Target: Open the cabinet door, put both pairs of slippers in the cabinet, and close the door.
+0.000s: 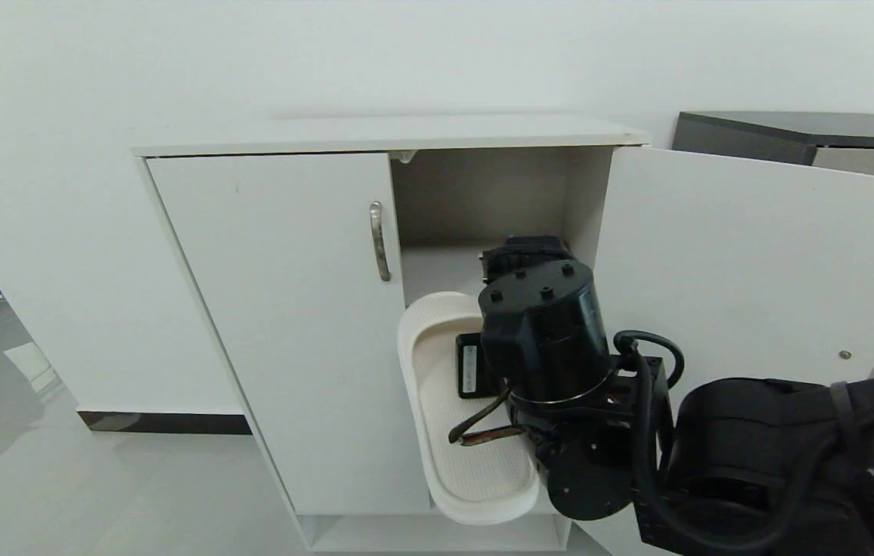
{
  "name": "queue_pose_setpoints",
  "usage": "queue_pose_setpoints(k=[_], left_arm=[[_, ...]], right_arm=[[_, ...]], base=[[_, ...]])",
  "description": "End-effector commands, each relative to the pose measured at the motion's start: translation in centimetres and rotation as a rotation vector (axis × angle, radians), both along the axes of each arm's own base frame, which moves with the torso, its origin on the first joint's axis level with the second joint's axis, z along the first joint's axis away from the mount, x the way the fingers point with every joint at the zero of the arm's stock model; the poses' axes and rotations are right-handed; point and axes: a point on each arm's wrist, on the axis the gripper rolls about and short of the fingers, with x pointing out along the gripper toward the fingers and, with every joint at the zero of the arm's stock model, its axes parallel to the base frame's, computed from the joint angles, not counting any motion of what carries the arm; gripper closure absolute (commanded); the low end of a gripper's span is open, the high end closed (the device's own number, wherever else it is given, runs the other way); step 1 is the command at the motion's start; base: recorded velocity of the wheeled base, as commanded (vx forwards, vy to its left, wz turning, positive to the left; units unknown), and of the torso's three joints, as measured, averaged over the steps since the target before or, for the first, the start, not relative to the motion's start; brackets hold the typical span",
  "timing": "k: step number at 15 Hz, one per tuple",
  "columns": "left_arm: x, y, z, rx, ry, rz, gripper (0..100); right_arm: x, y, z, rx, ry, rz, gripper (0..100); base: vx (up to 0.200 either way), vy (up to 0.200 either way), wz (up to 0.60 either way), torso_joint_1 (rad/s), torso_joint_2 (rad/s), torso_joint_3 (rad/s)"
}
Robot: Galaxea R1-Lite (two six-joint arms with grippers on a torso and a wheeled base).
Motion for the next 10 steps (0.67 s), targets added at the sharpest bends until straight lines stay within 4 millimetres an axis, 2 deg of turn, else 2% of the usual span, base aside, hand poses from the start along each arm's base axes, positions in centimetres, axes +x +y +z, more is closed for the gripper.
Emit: queue_pose_setpoints(k=[1, 3, 7, 10], left_arm=[[0.0, 0.0, 0.0, -0.002, 0.000, 0.000, 100], [0.0, 0.0, 0.0, 0.000, 0.001, 0.000, 100], [0.0, 0.0, 0.0, 0.006, 0.001, -0.001, 100], [0.0, 0.0, 0.0, 0.006, 0.001, -0.001, 100]], right_arm=[[1.3, 1.1, -2.0, -0.050, -0.038, -0.009, 100], [2.3, 1.2, -2.7, -0.045, -0.056, -0.052, 100], [3.4, 0.6, -2.4, -0.042, -0.060, -0.084, 100], [3.5, 0.7, -2.0, -0.057, -0.056, -0.081, 100]], base=[[0.000, 0.000, 0.00, 0.000, 0.00, 0.000], [0.000, 0.000, 0.00, 0.000, 0.00, 0.000], [0.000, 0.000, 0.00, 0.000, 0.00, 0.000], [0.200, 0.000, 0.00, -0.001, 0.00, 0.002]])
